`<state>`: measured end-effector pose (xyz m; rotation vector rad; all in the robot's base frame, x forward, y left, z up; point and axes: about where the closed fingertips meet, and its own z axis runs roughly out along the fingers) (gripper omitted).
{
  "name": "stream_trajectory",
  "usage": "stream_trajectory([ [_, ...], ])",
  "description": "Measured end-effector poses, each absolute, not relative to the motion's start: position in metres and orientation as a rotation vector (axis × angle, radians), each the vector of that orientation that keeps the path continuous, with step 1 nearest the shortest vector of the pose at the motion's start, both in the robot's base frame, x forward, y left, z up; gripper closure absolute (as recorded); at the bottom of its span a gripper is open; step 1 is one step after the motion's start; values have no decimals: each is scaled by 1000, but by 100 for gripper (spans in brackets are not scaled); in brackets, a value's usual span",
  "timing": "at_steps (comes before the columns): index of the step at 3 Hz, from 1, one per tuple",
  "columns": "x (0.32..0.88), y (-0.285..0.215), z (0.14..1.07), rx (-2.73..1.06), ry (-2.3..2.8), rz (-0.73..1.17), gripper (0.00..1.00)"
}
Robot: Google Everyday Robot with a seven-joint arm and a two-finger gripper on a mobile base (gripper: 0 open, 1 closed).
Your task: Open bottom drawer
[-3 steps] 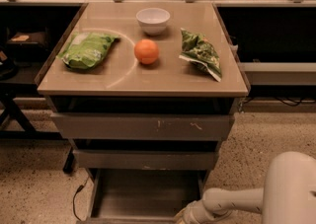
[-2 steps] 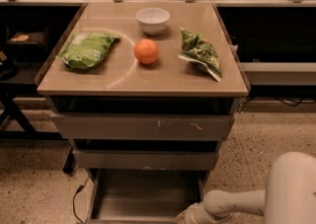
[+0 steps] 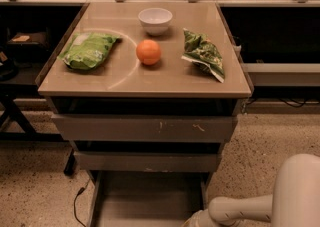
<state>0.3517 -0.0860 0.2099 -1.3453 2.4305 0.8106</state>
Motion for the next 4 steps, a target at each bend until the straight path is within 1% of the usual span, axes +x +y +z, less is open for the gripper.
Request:
stream_trajectory([
  [1, 348, -87, 206, -1342, 2436, 838, 100],
  [2, 324, -95, 206, -1318, 2484, 859, 100],
  [3, 312, -97, 208, -1311, 2505, 863, 100],
  [4, 279, -100, 212, -1307, 2545, 885, 100],
])
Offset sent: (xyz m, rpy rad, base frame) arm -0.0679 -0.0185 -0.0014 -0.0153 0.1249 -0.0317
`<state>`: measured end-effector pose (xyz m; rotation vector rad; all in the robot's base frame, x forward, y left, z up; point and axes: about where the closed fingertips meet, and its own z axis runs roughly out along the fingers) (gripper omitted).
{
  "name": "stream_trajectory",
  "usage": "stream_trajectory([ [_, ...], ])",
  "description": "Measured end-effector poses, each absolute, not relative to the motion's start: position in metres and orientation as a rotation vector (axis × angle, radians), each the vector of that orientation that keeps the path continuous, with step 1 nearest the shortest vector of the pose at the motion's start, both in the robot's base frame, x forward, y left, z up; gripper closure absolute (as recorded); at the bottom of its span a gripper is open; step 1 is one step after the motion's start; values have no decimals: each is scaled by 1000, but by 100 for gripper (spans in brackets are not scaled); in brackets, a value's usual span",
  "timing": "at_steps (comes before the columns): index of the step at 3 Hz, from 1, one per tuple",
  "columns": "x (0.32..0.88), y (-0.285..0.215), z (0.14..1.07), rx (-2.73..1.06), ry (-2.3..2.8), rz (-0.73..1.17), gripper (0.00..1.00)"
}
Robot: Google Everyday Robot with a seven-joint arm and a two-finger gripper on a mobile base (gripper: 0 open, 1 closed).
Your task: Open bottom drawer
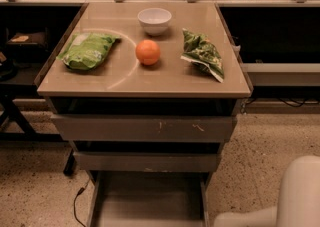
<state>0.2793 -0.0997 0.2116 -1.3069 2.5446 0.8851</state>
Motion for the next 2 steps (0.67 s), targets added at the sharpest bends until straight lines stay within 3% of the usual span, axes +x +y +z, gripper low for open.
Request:
stream_trajectory([
  [1, 241, -101, 218, -1300, 2586, 922, 100],
  [2, 236, -100, 218, -1305, 2588, 931, 82],
])
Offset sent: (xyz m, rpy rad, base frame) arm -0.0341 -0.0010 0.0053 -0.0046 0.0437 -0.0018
